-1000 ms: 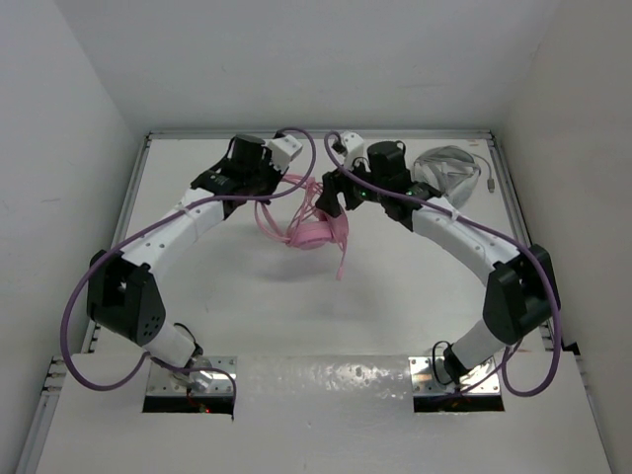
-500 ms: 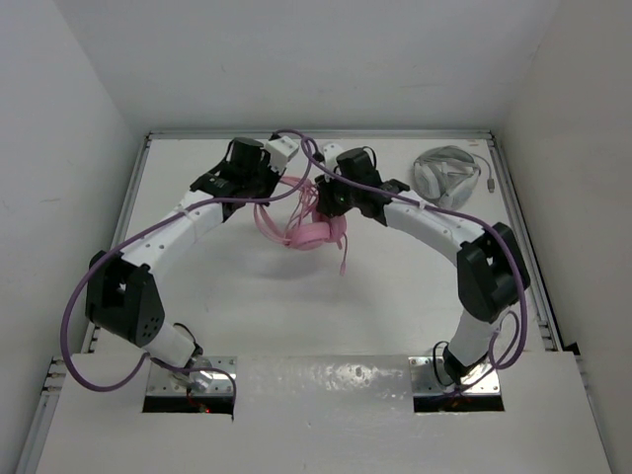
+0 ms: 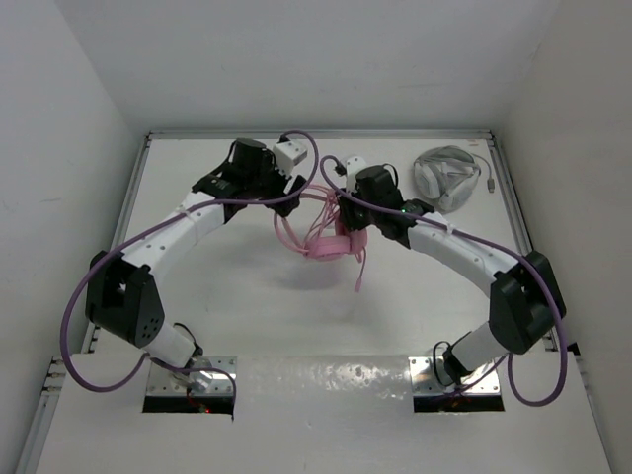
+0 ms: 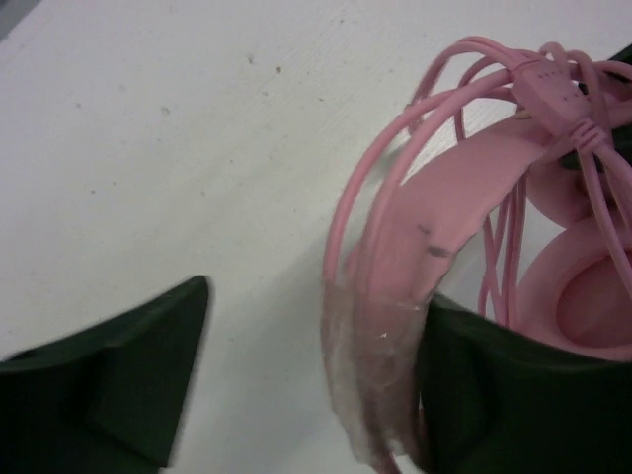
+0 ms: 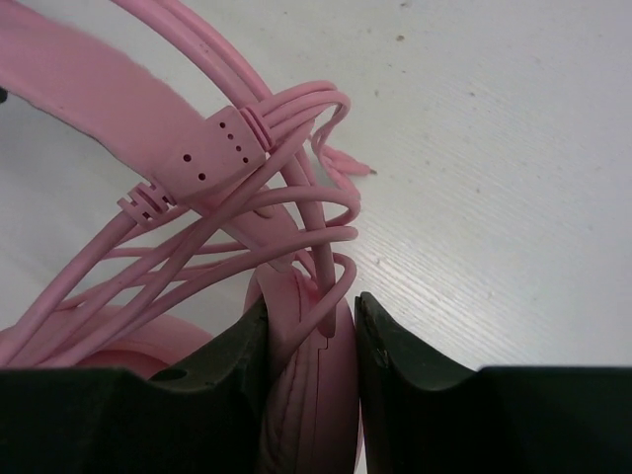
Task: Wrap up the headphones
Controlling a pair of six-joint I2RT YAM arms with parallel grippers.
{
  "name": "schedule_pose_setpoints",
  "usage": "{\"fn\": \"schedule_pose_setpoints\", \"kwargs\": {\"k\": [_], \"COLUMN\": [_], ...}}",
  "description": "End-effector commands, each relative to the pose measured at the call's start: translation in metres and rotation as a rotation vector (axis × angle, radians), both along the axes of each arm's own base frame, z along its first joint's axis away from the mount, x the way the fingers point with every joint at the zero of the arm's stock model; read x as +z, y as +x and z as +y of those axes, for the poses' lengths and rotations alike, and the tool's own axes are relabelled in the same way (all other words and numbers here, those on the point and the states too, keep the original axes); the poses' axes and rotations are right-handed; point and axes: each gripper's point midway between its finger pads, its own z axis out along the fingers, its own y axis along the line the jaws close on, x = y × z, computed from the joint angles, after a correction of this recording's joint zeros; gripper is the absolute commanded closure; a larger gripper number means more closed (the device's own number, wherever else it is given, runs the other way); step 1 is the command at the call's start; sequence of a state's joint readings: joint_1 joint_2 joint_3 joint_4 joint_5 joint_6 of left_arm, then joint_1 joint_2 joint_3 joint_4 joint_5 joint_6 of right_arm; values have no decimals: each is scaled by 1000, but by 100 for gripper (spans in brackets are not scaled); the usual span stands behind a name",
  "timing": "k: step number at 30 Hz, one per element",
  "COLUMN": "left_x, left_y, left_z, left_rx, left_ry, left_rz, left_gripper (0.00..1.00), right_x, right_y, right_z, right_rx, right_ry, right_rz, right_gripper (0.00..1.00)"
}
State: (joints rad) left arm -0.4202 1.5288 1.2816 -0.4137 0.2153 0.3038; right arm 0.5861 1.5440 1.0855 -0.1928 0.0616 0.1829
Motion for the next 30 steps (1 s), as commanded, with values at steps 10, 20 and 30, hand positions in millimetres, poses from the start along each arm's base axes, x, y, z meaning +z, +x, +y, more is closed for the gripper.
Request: {"fn": "schedule_pose_setpoints", "kwargs": {"k": [10, 20, 30], "left_x": [98, 104, 84], "left_y": [-11, -13, -1], "left_z": [-2, 11, 14], "left_rx": [-24, -11, 6], "left_ry": [-179, -207, -220], "left_rz": [-137, -155, -117], "left_gripper": [0, 0, 0], "right_x": [37, 23, -19], "right_y": [-41, -109, -126], "right_z": [-85, -135, -177], "right_rx": [-252, -405, -529], "right_ry": [-77, -70, -29], "right_rz": [-26, 62, 250], "right_gripper": [100, 100, 100]}}
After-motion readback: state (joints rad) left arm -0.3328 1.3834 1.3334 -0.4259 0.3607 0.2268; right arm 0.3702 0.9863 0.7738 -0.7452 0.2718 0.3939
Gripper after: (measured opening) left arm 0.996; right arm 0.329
